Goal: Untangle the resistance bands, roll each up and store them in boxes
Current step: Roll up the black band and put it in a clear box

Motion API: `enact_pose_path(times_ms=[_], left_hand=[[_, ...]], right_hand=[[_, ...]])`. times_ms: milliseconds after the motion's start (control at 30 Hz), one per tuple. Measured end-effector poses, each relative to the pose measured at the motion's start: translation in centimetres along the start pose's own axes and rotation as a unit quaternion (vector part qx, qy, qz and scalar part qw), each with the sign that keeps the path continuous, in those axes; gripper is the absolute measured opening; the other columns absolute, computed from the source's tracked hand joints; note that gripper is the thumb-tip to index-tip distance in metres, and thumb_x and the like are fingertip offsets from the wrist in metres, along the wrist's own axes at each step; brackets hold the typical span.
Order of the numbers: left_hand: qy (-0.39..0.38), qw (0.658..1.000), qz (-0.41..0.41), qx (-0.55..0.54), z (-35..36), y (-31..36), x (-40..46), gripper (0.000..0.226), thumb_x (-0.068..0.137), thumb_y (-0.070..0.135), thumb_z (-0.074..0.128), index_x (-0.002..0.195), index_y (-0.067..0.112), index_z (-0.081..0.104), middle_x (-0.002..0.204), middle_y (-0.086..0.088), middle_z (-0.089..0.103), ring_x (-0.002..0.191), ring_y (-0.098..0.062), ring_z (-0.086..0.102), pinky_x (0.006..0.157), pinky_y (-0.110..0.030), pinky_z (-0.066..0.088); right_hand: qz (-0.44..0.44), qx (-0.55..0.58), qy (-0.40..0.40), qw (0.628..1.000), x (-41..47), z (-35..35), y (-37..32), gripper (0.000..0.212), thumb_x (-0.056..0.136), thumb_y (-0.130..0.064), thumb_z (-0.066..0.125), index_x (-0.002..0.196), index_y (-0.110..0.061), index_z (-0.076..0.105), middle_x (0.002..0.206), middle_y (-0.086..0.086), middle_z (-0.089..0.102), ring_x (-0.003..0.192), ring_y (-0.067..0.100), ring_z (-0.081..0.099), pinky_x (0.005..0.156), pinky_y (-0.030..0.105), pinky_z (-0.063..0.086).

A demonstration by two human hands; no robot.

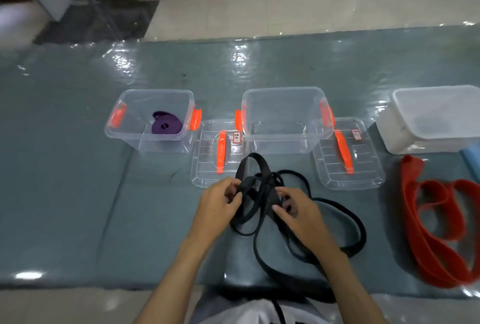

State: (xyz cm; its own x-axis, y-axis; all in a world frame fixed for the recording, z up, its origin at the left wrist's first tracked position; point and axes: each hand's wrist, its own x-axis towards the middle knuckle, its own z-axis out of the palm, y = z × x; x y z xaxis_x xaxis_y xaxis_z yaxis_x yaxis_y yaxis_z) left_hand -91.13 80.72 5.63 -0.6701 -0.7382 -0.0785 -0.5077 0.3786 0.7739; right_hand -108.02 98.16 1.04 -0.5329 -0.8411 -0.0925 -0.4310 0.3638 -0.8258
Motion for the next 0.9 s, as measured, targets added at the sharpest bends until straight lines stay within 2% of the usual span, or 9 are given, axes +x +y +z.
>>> enact_pose_path(times_ms=[133,233,300,400,600,700,767,833,900], left_hand=[[0.059,0.996,0.063,0.0,-1.0,4.2,1.1,0.022,0.085,0.008,0.076,0.098,0.026,0.076,0.087,0.011,0.063,0.075,-0.011,0.06,0.07,-0.018,0.048],[0.098,0.992,0.075,-0.023,-1.8,7.1,2.0,0.024,0.082,0.007,0.075,0.091,0.029,0.074,0.085,0.015,0.059,0.073,-0.007,0.058,0.069,-0.012,0.043],[0.123,0.987,0.099,-0.042,-2.6,9.0,2.6,0.022,0.081,0.006,0.075,0.089,0.027,0.074,0.086,0.015,0.061,0.074,-0.007,0.058,0.069,-0.01,0.042],[0.147,0.976,0.129,-0.095,-4.0,11.4,3.4,0.021,0.083,0.005,0.075,0.09,0.025,0.076,0.089,0.008,0.065,0.08,-0.01,0.061,0.071,-0.015,0.048],[0.186,0.954,0.144,-0.184,-6.3,14.1,3.6,0.023,0.087,0.004,0.078,0.092,0.027,0.076,0.09,0.008,0.064,0.082,-0.008,0.062,0.068,-0.017,0.051],[0.21,0.937,0.141,-0.243,-8.0,14.7,3.2,0.015,0.09,0.008,0.076,0.095,0.022,0.076,0.091,-0.004,0.067,0.087,-0.029,0.065,0.075,-0.045,0.061],[0.232,0.927,0.145,-0.257,-9.4,14.8,3.2,0.009,0.091,0.013,0.075,0.098,0.019,0.076,0.09,-0.001,0.067,0.088,-0.031,0.066,0.077,-0.058,0.06],[0.242,0.927,0.146,-0.248,-10.7,14.6,3.4,0.009,0.091,0.016,0.076,0.097,0.022,0.075,0.091,0.002,0.068,0.087,-0.023,0.067,0.074,-0.055,0.062],[0.242,0.93,0.14,-0.239,-11.4,14.3,3.4,0.009,0.09,0.018,0.077,0.096,0.025,0.075,0.093,-0.001,0.068,0.088,-0.026,0.068,0.07,-0.048,0.063]], right_hand=[[-0.074,0.058,-0.037,0.995,1.5,0.1,-3.2,0.066,0.081,-0.057,0.081,0.139,-0.058,0.049,0.127,-0.022,0.06,0.112,0.009,0.064,0.088,0.014,0.052],[-0.108,0.028,0.018,0.994,2.9,0.1,-3.5,0.077,0.083,-0.049,0.082,0.149,-0.048,0.043,0.14,-0.025,0.048,0.126,0.006,0.056,0.102,0.018,0.048],[-0.08,-0.016,0.051,0.995,4.0,-0.1,-2.7,0.089,0.082,-0.042,0.085,0.156,-0.036,0.036,0.149,-0.014,0.042,0.136,0.008,0.046,0.115,0.026,0.04],[-0.001,-0.044,0.012,0.999,5.2,0.2,-1.3,0.101,0.083,-0.038,0.088,0.163,-0.027,0.028,0.157,-0.001,0.04,0.146,0.019,0.038,0.122,0.041,0.035],[0.029,-0.046,-0.073,0.996,7.5,1.0,-0.5,0.077,0.087,-0.029,0.082,0.154,-0.029,0.044,0.133,-0.003,0.06,0.129,0.021,0.057,0.106,0.046,0.05],[0.048,-0.087,-0.097,0.99,8.4,0.9,0.4,0.061,0.083,-0.029,0.086,0.138,-0.021,0.06,0.123,0.004,0.063,0.12,0.023,0.061,0.102,0.045,0.053],[0.069,-0.117,-0.136,0.981,8.2,0.5,1.2,0.042,0.085,-0.03,0.086,0.121,-0.019,0.067,0.119,0.004,0.059,0.114,0.021,0.06,0.102,0.04,0.052],[0.06,-0.141,-0.156,0.976,7.7,0.2,2.0,0.016,0.091,-0.031,0.08,0.1,-0.024,0.069,0.111,0.007,0.056,0.105,0.02,0.059,0.097,0.037,0.051],[0.073,-0.138,-0.118,0.981,7.4,-0.2,2.6,0.025,0.098,-0.035,0.071,0.086,-0.015,0.065,0.104,0.011,0.057,0.096,0.024,0.059,0.088,0.039,0.051]])
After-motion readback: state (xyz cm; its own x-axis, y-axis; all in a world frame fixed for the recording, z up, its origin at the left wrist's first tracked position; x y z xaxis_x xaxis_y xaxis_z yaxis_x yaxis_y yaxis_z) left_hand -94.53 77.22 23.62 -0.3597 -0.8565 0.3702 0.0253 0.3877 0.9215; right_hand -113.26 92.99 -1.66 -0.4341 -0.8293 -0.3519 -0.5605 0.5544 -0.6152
